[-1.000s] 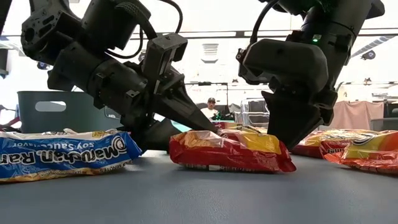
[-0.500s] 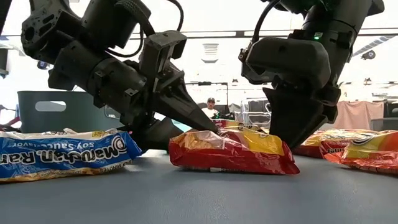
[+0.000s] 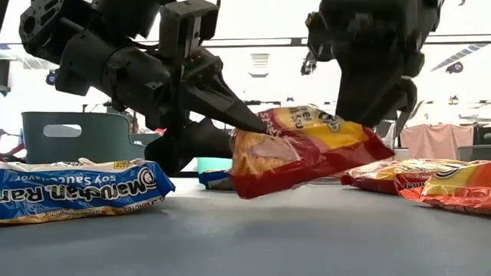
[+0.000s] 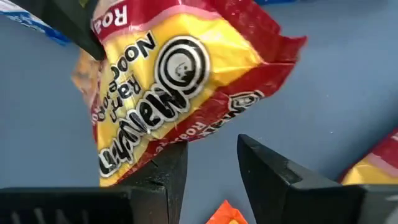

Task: Sort Maruchan noodles
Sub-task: Put the red noodle pack into the light blue bin

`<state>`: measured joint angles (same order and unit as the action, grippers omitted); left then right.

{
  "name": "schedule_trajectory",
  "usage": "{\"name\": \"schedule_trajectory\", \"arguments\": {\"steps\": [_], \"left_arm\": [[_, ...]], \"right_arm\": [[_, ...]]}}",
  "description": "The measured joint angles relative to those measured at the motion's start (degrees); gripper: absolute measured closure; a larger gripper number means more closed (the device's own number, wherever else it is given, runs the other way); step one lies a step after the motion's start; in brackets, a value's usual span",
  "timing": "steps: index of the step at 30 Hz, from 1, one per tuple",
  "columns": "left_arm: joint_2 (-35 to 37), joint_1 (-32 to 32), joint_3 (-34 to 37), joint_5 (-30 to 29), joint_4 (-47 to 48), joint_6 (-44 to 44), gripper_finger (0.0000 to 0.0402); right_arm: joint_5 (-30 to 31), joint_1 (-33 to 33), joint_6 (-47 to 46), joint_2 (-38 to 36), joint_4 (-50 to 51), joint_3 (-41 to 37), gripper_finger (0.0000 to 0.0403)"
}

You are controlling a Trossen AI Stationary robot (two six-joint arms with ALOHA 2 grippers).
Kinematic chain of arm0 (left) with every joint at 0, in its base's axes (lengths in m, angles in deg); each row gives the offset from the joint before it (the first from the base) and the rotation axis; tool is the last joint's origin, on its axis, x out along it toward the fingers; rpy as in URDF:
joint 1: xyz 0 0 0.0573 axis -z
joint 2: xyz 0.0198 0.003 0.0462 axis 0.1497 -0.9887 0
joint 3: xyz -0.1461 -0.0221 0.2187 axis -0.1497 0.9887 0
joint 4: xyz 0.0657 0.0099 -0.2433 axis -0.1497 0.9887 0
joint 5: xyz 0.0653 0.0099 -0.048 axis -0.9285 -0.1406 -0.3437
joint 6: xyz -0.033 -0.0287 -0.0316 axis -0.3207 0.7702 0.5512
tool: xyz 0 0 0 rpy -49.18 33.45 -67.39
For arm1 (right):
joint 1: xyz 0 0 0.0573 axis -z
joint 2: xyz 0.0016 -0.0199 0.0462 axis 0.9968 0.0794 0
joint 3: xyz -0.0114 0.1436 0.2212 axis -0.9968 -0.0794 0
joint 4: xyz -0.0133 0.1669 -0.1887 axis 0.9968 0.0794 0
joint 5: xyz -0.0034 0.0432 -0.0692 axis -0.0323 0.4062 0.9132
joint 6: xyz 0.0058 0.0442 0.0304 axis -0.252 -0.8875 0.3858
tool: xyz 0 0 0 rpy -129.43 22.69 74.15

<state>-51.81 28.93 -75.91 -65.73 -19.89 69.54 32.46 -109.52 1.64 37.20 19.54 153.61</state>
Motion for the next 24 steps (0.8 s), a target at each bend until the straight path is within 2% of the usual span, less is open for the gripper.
{"name": "schedule_trajectory", "arguments": {"steps": [12, 24], "left_arm": [[3.69, -0.09, 0.42, -0.98, 0.58, -4.70, 0.0273], [10.15, -0.11, 0.62, -3.42, 7.05, -9.14, 0.0312]], "right_arm": [[2.17, 0.02, 1.64, -6.63, 1.57, 0.20, 0.0271], [3.05, -0.04, 3.64, -7.52, 2.36, 0.22, 0.0271]]}}
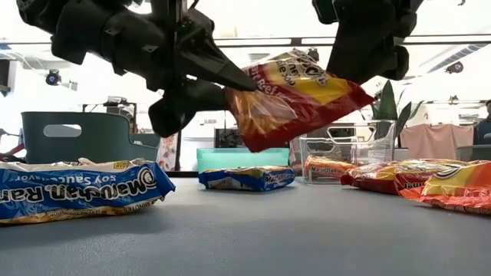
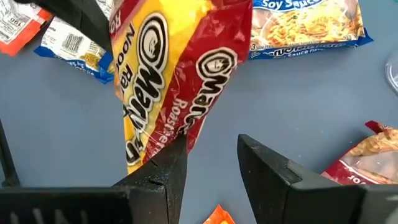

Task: Sort Maruchan noodles
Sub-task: Put the red noodle pack into the light blue bin

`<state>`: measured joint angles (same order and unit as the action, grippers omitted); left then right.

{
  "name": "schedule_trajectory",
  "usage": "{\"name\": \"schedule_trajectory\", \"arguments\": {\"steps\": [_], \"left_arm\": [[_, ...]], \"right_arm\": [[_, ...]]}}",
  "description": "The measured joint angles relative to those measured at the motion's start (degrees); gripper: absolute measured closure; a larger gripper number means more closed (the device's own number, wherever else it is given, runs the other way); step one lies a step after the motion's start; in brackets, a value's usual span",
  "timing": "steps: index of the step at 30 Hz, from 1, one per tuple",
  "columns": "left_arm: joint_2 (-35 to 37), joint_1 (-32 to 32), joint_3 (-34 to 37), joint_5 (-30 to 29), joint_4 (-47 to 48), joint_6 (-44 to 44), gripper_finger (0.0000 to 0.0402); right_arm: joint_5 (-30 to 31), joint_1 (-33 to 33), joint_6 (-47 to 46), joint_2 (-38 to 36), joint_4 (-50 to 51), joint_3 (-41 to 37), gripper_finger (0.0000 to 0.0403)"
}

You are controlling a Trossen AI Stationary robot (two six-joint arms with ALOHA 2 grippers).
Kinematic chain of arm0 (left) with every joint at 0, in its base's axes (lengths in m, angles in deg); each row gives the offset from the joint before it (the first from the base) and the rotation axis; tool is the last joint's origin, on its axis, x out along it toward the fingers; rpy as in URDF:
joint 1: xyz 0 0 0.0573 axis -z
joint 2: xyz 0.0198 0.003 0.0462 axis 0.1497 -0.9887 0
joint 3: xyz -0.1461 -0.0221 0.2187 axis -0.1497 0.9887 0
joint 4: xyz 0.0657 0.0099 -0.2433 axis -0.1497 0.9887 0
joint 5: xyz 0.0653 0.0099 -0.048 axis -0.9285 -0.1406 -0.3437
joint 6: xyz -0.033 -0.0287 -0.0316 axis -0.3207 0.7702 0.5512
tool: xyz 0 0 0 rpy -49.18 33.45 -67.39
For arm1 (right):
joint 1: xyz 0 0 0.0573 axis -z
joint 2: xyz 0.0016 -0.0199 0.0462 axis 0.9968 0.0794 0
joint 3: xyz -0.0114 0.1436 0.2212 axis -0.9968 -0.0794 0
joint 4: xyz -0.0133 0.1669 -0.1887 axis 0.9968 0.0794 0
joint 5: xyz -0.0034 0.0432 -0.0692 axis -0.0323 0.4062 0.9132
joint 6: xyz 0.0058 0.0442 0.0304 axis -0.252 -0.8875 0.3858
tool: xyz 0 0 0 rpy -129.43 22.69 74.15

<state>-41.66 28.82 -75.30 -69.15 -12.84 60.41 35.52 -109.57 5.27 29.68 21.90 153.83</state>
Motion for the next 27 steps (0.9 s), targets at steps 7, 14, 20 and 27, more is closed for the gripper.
{"name": "schedule_trajectory", "arguments": {"steps": [7, 14, 20, 27], "left_arm": [[2.64, -0.03, 0.04, -1.03, 3.40, -1.21, 0.0317], [6.85, -0.07, 0.04, -3.25, 9.69, -3.40, 0.0317], [12.01, -0.55, 0.03, -6.57, 16.21, -5.86, 0.0318], [17.79, -4.58, 0.04, -8.46, 23.55, -9.44, 0.0318]], "right_arm": [[-0.03, 0.00, 2.40, -0.47, -0.17, -0.02, 0.0271], [4.60, 0.09, 5.17, -3.65, 0.27, -0.02, 0.0271], [7.71, 0.15, 7.79, -6.15, 0.53, -0.04, 0.0271], [13.60, 0.15, 12.40, -8.82, 0.82, -0.04, 0.0271]]}}
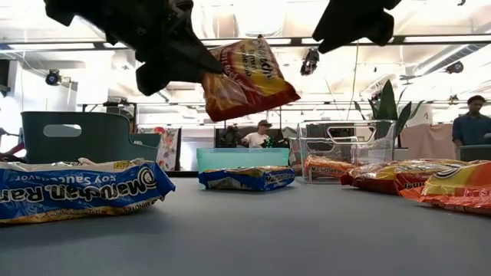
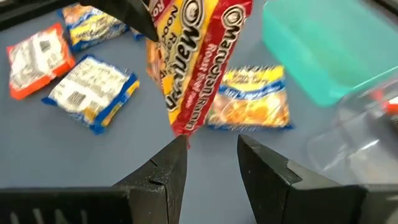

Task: Sort Maruchan noodles
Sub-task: Put the red noodle pack into the light blue bin

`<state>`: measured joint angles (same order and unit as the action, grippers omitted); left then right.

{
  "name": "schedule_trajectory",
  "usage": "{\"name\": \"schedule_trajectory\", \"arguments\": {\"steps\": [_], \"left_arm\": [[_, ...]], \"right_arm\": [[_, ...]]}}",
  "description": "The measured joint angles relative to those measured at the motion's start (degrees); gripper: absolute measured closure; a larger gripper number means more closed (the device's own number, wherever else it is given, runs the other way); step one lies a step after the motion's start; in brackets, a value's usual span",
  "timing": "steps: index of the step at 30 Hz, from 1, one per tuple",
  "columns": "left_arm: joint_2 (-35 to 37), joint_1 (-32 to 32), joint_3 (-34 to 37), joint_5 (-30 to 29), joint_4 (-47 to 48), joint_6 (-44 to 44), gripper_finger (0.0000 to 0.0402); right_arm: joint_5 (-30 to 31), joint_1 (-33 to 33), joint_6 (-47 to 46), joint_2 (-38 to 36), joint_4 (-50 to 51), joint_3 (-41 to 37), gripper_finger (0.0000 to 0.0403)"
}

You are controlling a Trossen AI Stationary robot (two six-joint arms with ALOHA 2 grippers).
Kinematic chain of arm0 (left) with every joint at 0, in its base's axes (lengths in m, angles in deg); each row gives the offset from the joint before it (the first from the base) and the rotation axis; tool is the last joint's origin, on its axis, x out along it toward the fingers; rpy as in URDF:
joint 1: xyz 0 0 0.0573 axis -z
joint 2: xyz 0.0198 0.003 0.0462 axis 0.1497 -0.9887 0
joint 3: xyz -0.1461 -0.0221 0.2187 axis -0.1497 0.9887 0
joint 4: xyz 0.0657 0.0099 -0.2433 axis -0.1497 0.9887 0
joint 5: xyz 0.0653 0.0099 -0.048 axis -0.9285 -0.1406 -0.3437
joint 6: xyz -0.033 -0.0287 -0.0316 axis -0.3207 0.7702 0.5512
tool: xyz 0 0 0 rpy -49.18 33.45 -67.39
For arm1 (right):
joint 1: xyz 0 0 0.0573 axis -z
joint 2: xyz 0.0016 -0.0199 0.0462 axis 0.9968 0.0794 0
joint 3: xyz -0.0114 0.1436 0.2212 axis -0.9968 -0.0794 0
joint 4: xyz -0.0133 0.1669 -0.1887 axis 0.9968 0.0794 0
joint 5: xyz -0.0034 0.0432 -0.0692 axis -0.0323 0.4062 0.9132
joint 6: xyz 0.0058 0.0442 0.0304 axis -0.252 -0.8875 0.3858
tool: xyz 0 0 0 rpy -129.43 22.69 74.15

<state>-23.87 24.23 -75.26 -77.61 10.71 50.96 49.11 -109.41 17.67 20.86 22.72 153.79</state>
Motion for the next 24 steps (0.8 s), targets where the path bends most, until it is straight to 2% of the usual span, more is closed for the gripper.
{"name": "schedule_trajectory", "arguments": {"steps": [8, 14, 24], "left_arm": [[4.18, -7.59, -0.80, 0.09, 4.97, -7.99, 0.0318], [3.60, -15.10, -7.87, 0.48, 17.51, -17.70, 0.0318], [-2.16, -24.84, -21.69, 0.52, 28.82, -50.28, 0.0318]], "right_arm": [[1.30, 1.99, 9.62, -2.31, -0.25, -0.06, 0.0271], [1.29, 6.60, 17.01, -4.40, -1.05, -1.03, 0.0271], [1.22, 14.49, 25.51, -10.90, -5.03, -6.69, 0.0271]]}}
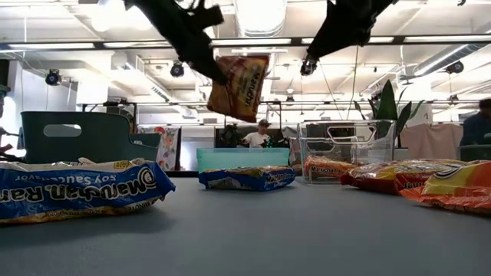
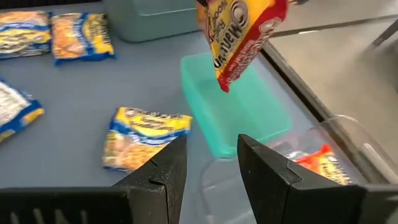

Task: Sort Maruchan noodles
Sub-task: Put the red noodle pack into the light blue bin

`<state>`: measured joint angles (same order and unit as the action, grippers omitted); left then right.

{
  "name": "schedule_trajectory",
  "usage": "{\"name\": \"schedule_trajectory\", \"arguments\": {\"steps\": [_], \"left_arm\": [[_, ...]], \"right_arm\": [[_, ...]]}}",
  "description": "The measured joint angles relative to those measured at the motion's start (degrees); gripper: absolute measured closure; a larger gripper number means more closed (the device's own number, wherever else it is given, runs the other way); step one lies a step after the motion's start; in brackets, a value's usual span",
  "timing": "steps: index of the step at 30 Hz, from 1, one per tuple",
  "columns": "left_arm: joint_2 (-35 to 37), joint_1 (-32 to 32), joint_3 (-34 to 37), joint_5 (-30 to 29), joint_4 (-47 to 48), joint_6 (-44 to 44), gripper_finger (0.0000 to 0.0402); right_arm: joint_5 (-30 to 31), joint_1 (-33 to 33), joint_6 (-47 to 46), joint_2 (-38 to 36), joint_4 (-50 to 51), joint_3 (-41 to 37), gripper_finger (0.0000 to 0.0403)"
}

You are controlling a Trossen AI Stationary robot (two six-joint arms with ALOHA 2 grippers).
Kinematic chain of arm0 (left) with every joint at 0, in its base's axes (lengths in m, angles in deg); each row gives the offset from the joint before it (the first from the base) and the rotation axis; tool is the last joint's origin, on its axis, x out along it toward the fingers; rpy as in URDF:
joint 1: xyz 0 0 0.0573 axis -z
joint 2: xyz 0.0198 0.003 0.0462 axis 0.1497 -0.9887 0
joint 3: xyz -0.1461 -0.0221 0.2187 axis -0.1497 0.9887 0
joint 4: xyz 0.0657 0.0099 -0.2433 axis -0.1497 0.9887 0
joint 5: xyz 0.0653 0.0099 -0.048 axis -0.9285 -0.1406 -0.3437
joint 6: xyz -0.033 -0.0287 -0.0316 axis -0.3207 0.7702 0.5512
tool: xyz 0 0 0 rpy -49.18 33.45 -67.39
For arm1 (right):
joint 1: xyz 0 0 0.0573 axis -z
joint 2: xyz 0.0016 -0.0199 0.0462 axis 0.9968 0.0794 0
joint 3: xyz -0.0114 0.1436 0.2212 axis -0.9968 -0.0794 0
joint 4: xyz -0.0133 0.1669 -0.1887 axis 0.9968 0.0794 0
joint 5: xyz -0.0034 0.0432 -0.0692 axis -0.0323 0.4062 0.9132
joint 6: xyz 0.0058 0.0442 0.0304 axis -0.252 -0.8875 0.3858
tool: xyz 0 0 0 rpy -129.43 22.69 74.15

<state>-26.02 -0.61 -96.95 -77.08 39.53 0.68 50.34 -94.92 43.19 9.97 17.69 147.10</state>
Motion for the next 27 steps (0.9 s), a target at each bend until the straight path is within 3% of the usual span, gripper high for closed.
{"name": "schedule_trajectory", "arguments": {"steps": [6, 13, 19, 27], "left_arm": [[-5.46, -4.53, -4.04, -0.02, 2.34, -3.08, 0.0318], [-12.66, -5.08, -7.97, -0.87, 3.22, -3.04, 0.0318], [-17.26, -5.35, -10.09, -6.69, 4.95, -3.03, 0.0317], [-19.26, -5.63, -10.49, -6.06, 1.89, 1.32, 0.0317]], "right_arm": [[0.08, 2.11, 3.27, -5.43, -7.15, -5.48, 0.0271], [-0.17, 3.09, 8.56, -9.52, -17.05, -12.32, 0.0271], [-0.39, 3.30, 9.42, -12.02, -17.44, -12.33, 0.0271], [-0.48, 3.26, 11.09, -11.61, -19.79, -12.87, 0.0271]]}}
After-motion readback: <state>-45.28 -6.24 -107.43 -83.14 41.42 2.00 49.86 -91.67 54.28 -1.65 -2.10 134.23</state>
